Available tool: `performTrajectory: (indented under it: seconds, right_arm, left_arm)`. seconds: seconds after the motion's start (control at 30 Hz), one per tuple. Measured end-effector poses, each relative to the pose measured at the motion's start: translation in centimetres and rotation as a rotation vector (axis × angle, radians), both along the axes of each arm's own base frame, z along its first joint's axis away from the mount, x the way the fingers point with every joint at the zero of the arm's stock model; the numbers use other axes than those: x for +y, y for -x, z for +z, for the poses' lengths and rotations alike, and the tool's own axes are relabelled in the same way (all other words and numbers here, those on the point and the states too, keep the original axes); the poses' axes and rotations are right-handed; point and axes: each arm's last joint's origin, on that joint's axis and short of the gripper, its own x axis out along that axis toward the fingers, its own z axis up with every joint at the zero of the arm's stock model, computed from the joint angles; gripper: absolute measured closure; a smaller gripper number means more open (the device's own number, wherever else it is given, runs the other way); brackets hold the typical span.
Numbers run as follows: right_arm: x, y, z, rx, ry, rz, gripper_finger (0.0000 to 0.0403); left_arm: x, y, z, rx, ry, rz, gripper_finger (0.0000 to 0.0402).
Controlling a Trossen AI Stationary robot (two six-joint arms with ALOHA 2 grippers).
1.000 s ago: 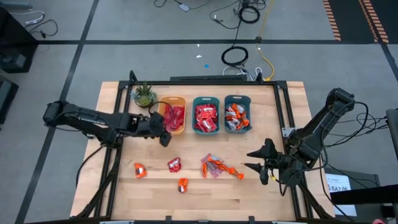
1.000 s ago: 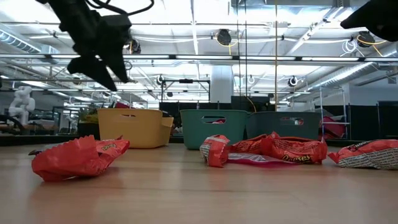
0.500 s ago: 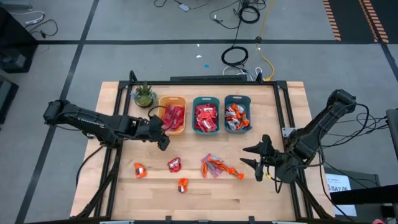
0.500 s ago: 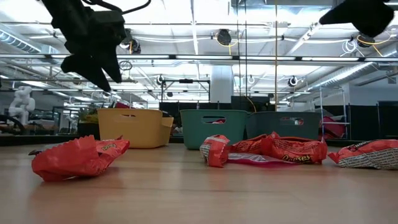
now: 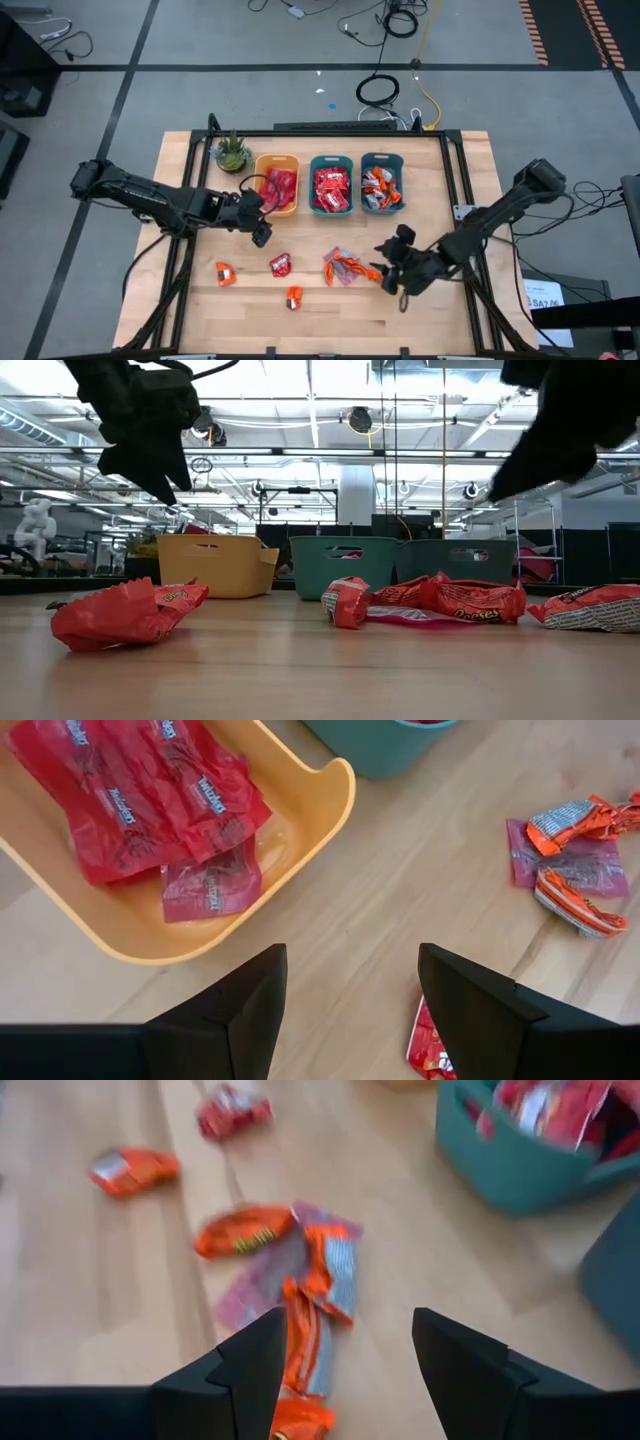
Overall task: Sort candy
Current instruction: Put the orange candy into the top right blue bin
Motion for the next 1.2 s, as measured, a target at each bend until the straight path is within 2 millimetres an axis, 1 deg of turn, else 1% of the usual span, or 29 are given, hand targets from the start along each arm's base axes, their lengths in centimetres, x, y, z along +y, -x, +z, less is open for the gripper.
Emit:
performTrajectory:
  seconds: [0.07,0.17,0.3,0.5,0.63,0.7,0.77,0.93,0.97,1.03,1.2]
  right_arm:
    - [0.0,-0.6,-1.3,0.052,-0.009,-0.011,0.0193]
    - [0.3,-1.5,-3.0,0.108,-0.030,0.017,0.0193]
    - [1.2,-2.6,-4.7,0.105,-0.026,0.075,0.0193]
    - [1.3,-3.1,-7.6,0.171,-0.013,0.033,0.0193]
    - [1.5,-3.4,-8.5,0.176,-0.008,0.023,0.0204]
    - [1.6,-3.6,-8.5,0.175,-0.005,0.025,0.0225]
    - [1.7,-3.7,-8.4,0.174,-0.005,0.033,0.0260]
    - [1.8,-3.8,-7.3,0.151,-0.013,0.051,0.0371]
    - [1.7,-3.7,-6.9,0.150,-0.014,0.051,0.0378]
    - [1.5,-3.4,-6.0,0.137,-0.021,0.049,0.0378]
    - [0.4,-1.9,-2.5,0.108,-0.008,0.029,0.0380]
  left_arm:
    - [0.0,0.0,0.0,0.000,0.000,0.000,0.0166]
    - [0.0,0.0,0.0,0.000,0.000,0.000,0.0166]
    - [0.0,0.0,0.0,0.000,0.001,0.000,0.0166]
    - [0.0,0.0,0.0,0.000,0.001,0.000,0.0166]
    - [0.0,0.0,0.0,0.000,0.001,0.001,0.0166]
    - [0.0,0.0,0.0,0.000,0.001,0.001,0.0166]
    - [0.0,0.0,0.0,0.000,0.001,0.001,0.0166]
    - [0.0,-0.1,0.0,-0.010,0.004,0.000,0.0166]
    - [0.0,-0.1,0.1,-0.013,0.004,0.000,0.0166]
    - [0.0,-0.3,0.1,-0.029,0.007,0.000,0.0166]
    - [0.0,-0.2,0.1,-0.028,0.007,0.001,0.0166]
